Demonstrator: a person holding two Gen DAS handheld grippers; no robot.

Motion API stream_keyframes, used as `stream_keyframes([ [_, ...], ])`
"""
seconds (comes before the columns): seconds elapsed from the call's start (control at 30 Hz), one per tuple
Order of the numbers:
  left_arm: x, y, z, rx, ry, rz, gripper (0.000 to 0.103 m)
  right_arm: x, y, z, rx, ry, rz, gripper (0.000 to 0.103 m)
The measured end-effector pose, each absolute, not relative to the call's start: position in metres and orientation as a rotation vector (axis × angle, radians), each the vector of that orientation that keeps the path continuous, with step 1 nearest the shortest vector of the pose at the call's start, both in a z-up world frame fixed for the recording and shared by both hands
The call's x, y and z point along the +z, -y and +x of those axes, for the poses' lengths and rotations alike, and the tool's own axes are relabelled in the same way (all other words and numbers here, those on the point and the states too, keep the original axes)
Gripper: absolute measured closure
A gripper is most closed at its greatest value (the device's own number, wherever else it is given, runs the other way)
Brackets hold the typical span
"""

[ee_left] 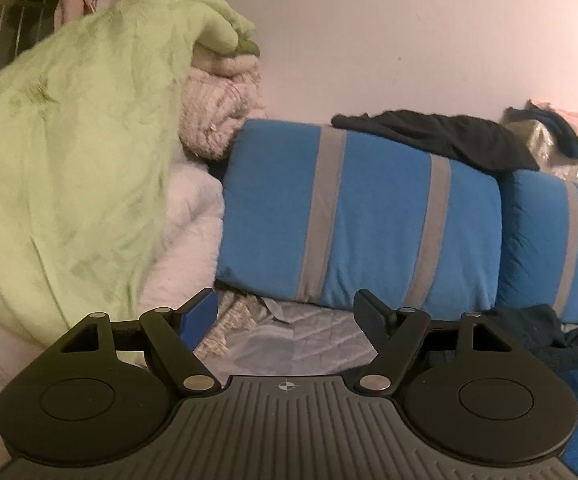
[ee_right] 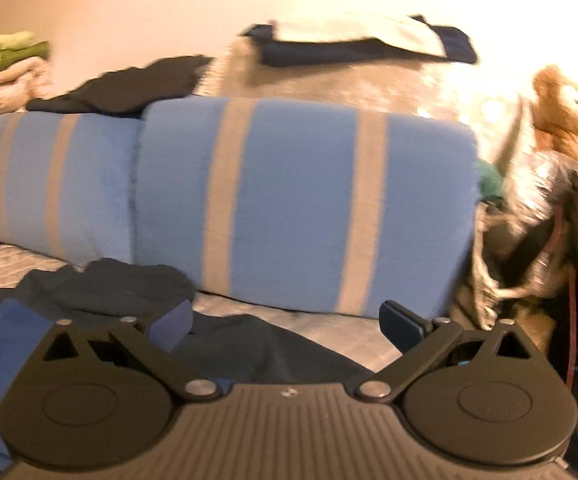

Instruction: Fold clothes

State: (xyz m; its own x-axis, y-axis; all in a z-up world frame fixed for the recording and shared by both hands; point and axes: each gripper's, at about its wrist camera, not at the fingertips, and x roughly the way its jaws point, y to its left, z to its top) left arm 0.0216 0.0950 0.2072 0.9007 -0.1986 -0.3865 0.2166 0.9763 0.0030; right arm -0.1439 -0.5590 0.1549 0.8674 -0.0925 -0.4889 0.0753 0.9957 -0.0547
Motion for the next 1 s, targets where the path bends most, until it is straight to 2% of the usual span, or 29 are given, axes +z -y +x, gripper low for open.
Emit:
stream_keyframes([
  [0.2,0.173,-0.083,0.032,-0.245,-0.501,0.102,0.028,0.130,0.588,-0.155,-0.121,-0.569,-0.048,0.000],
  [0.5,0.150,-0.082,0.052,-0.262,-0.625,0.156,0.028,0.099,0.635,-0.164,-0.188,-0.642,0.020,0.001],
  [1.0,0.089,-0.078,0.096,-0.242,-0.801,0.113,0.029,0.030,0.674,-0.154,-0.268,-0.783,0.106,0.001],
])
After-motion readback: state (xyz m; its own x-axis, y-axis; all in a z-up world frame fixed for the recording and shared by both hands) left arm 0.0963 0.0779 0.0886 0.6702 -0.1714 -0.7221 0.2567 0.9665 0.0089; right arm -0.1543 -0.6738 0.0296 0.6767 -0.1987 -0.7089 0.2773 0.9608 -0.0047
